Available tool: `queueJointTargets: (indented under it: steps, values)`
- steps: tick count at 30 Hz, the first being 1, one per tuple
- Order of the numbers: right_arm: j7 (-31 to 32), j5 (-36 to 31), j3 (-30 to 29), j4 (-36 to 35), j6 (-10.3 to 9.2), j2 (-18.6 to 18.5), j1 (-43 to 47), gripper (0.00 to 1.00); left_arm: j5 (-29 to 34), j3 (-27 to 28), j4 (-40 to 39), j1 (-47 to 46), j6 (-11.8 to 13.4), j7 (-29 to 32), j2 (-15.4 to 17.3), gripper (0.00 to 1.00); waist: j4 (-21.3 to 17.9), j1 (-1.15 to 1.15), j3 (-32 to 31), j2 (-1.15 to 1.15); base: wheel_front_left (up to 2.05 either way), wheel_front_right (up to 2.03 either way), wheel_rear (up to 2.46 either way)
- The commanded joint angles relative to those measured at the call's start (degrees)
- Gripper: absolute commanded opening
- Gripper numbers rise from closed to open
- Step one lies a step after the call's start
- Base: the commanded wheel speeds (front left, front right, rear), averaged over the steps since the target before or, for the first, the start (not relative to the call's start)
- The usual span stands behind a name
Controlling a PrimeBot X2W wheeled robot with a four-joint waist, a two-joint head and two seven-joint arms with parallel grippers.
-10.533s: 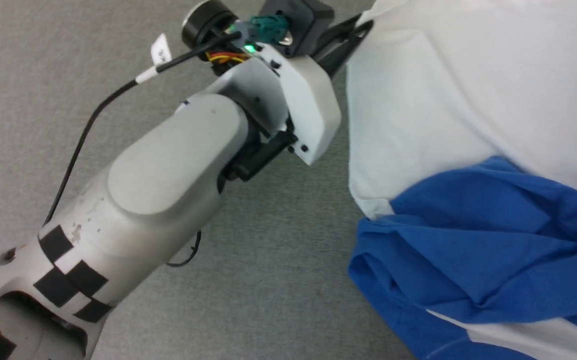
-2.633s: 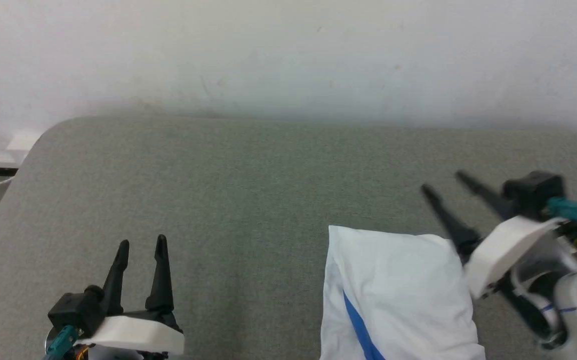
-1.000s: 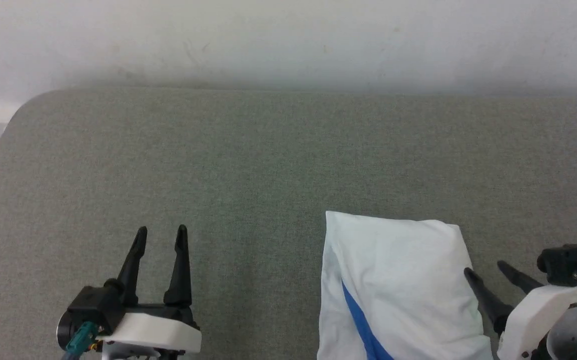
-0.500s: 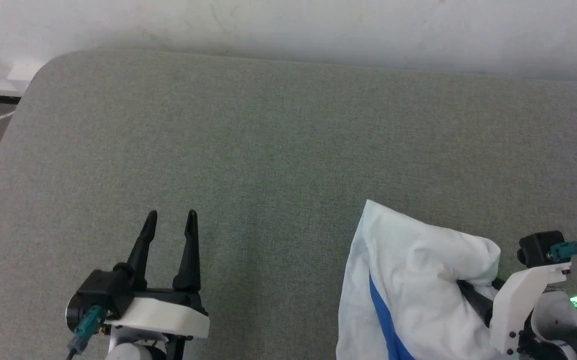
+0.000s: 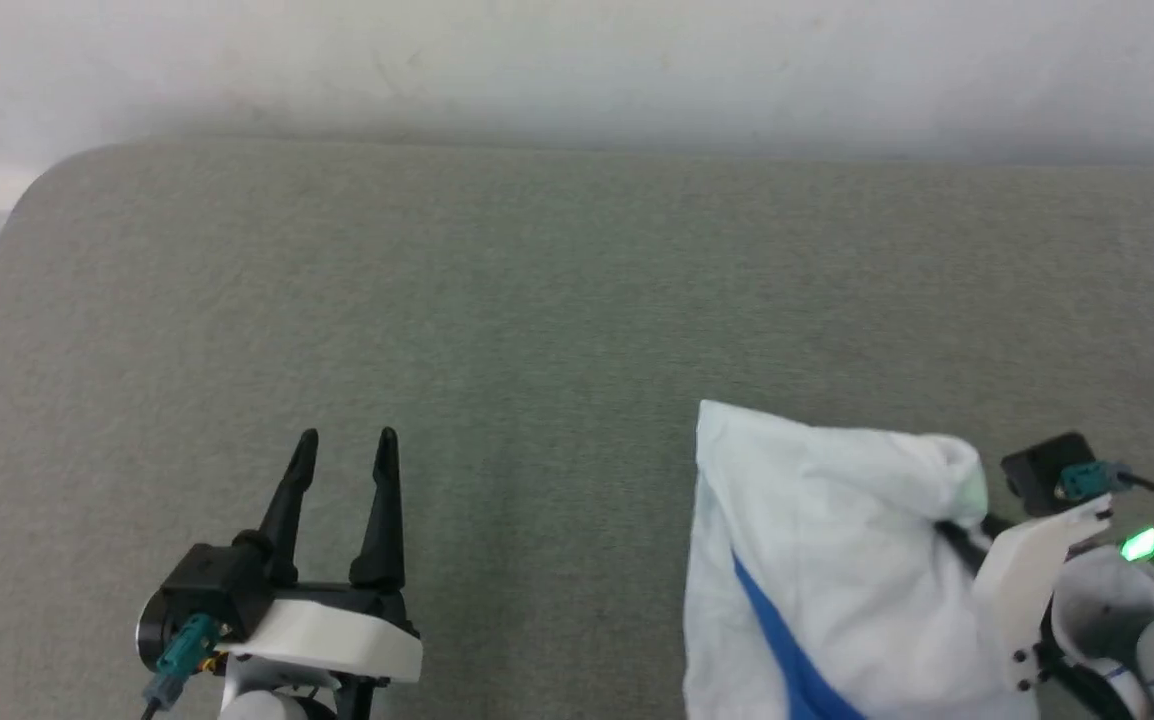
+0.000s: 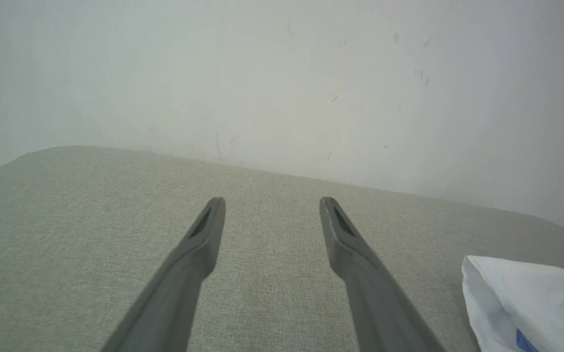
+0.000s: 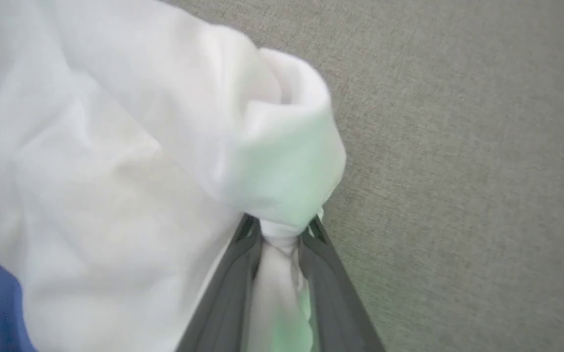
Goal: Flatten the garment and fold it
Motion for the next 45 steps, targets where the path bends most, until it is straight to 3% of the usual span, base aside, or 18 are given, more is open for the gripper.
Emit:
queueJointTargets:
  steps: [1,9,14,20,36,45]
  values:
    - [-0.1,-1.0,0.5,-1.2,-0.14,-2.3,-1.7,0.0,0.2,-0.6,0.0,0.1,-0.4,-0.3,-0.1,1.0,-3.8,0.0,-1.2,0.0,0.0,0.0,0.0]
    - [1.6,-1.3,4.5,-5.2,-0.14,-14.1,-8.1,0.0,0.3,-3.7,-1.0,-2.8,-0.7,-0.3,-0.1,1.0,-11.7,0.0,3.3,0.0,0.0,0.0,0.0]
    - [-0.2,-0.6,4.5,-2.6,-0.14,-20.1,-11.4,0.0,1.2,-5.2,-1.6,-6.0,-1.0,-0.3,-0.1,1.0,-14.3,0.0,8.5,0.0,0.0,0.0,0.0]
    - [-5.3,-0.2,1.9,4.3,-0.14,-24.7,-14.1,0.0,2.9,-5.7,-2.4,-9.4,-1.6,-0.3,-0.1,1.0,-14.6,0.0,14.4,0.0,0.0,0.0,0.0]
    - [-21.4,-5.7,-6.5,26.8,-0.14,-30.0,-22.1,0.0,3.9,-5.4,-5.4,-15.4,-2.4,-0.3,0.6,1.0,-10.6,0.0,24.9,0.0,0.0,0.0,0.0]
    - [-25.9,-9.2,-9.7,37.4,-0.14,-27.8,-26.6,0.0,4.1,-5.3,-5.3,-15.6,-2.5,-0.3,0.7,1.0,-9.8,0.0,25.0,0.0,0.0,0.0,0.0]
